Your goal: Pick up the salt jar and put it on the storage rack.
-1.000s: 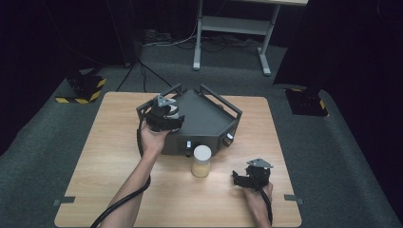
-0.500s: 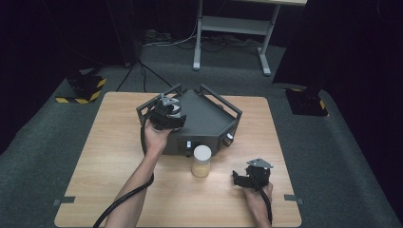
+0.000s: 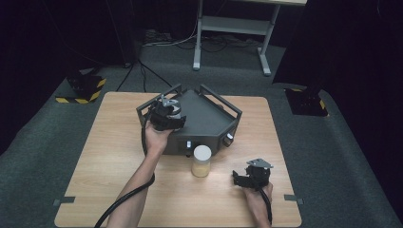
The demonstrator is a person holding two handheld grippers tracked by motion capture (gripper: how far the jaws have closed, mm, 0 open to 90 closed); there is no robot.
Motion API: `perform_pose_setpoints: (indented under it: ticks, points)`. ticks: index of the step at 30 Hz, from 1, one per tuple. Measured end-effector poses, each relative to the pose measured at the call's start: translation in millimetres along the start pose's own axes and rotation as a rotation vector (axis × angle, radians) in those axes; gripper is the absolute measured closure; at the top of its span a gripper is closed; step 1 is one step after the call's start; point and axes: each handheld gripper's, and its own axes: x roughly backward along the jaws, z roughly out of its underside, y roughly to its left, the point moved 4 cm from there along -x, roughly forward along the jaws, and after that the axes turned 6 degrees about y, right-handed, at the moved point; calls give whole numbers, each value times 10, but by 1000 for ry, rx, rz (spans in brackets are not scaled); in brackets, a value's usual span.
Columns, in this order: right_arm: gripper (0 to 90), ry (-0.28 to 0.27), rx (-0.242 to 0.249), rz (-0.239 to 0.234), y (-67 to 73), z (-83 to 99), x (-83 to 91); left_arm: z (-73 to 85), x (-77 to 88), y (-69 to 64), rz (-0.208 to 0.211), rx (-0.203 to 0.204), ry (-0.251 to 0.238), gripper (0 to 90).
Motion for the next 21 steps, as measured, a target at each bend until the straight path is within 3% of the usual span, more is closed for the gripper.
perform_pose_setpoints:
  ticks: [21]
  points:
    - [64,0,-2,1,4,1,1,6,-3,14,9,5,-3,304]
